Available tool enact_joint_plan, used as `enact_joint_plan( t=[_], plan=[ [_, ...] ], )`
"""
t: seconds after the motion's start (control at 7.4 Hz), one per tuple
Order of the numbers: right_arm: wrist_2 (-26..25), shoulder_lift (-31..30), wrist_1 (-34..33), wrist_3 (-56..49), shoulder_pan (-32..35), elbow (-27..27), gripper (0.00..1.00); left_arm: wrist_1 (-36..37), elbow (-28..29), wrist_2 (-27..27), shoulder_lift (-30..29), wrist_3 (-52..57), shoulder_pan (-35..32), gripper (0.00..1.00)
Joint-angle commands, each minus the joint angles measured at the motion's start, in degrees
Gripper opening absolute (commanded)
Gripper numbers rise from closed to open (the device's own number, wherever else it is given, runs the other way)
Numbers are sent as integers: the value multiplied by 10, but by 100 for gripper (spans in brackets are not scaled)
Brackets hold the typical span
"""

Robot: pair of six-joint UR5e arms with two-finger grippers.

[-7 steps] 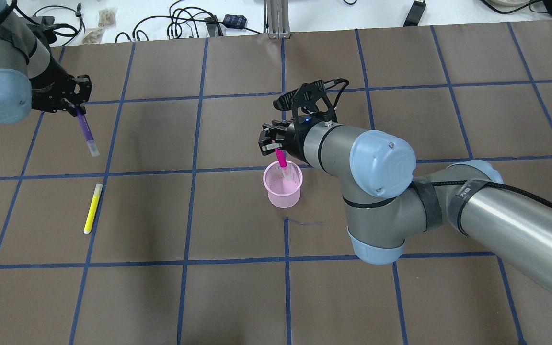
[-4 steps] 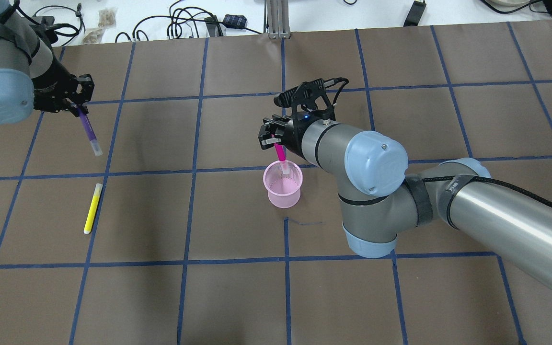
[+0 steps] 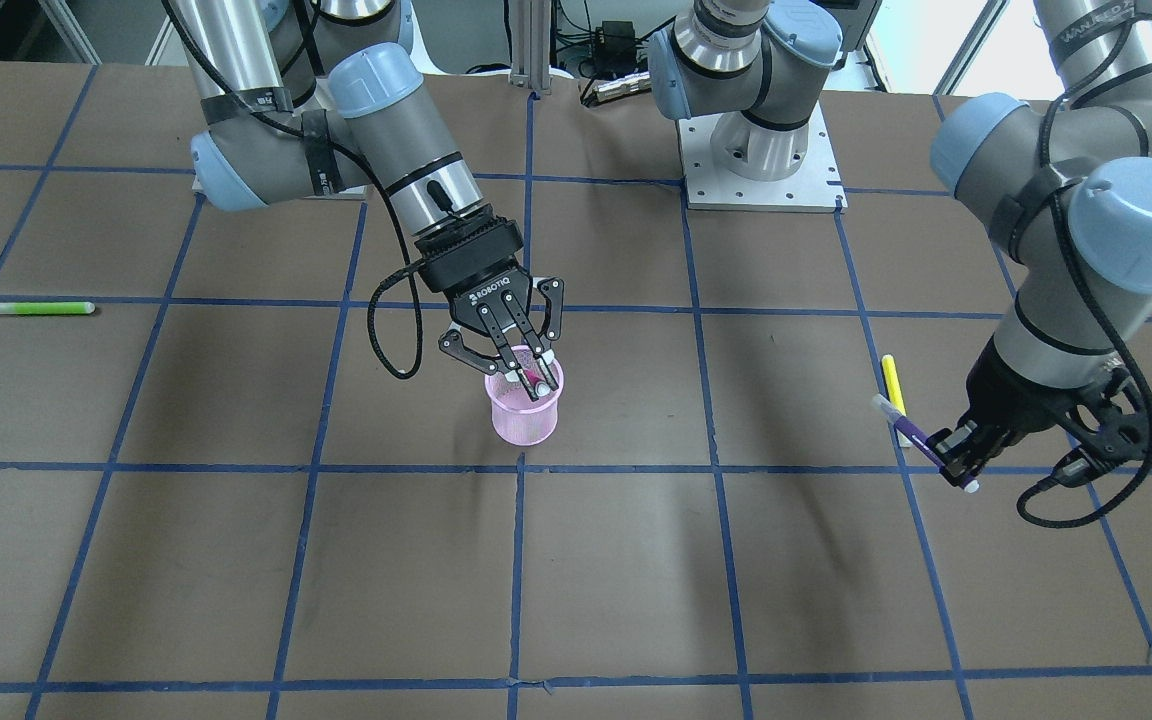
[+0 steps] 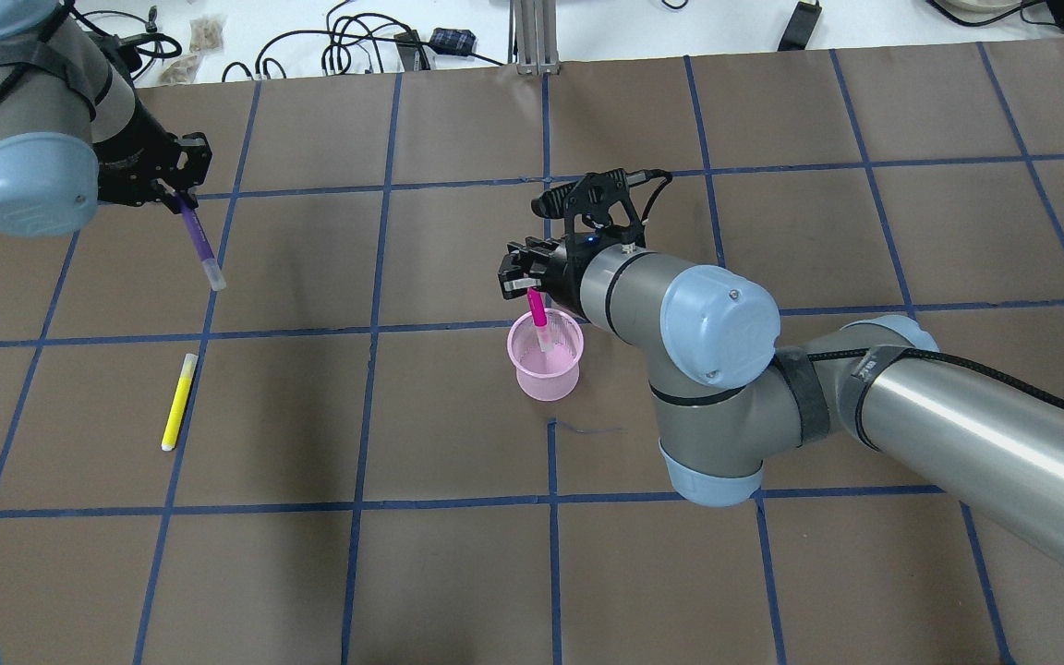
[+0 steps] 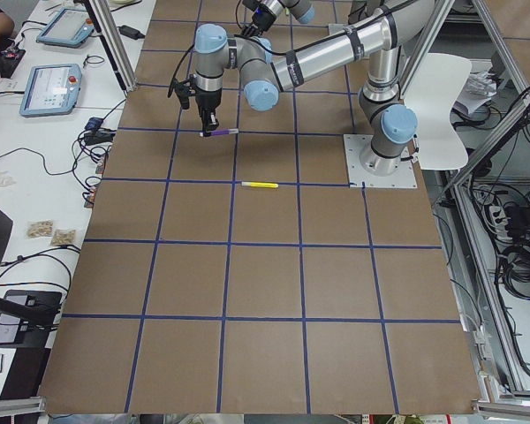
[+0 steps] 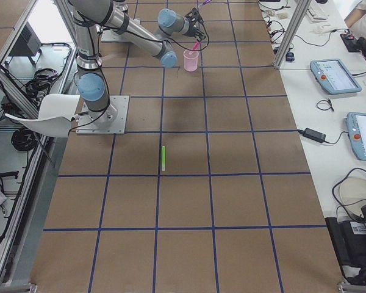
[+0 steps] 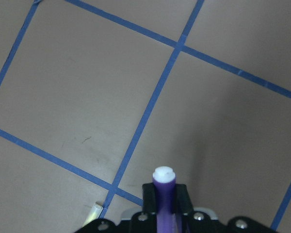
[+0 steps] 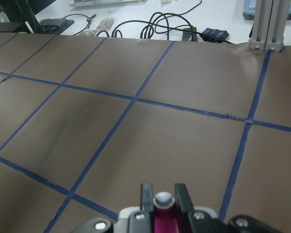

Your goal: Insert purple and pink pens into pink cup

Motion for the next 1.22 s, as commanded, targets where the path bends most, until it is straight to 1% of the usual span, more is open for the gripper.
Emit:
enact_joint_plan(
  t=[0.0, 0.14, 0.27, 0.41, 0.54, 0.81, 0.95, 1.08],
  plan=[
    [2, 5, 3, 1, 0, 1, 75, 17, 0, 1, 11, -9, -32, 0],
    [1, 6, 3, 13, -1, -6, 100, 24, 0, 1, 14, -34, -53, 0],
    [2, 0, 27, 31, -7, -21, 100, 25, 0, 6, 22, -67, -83, 0],
    [3, -6, 92, 31, -12, -52, 100, 32, 0, 30, 21, -89, -112, 0],
    [5, -13, 191, 31, -19, -105, 100, 40, -1, 42, 16, -132, -141, 0],
    [7, -22, 478, 1, -68, -238, 100, 51, -2, 43, 14, -234, -199, 0],
    [3, -22, 579, -60, -95, -281, 100, 61, -5, 67, 9, -280, -232, 0],
    [-1, -29, 662, -98, -128, -300, 100, 78, -7, 91, 8, -299, -271, 0]
  ],
)
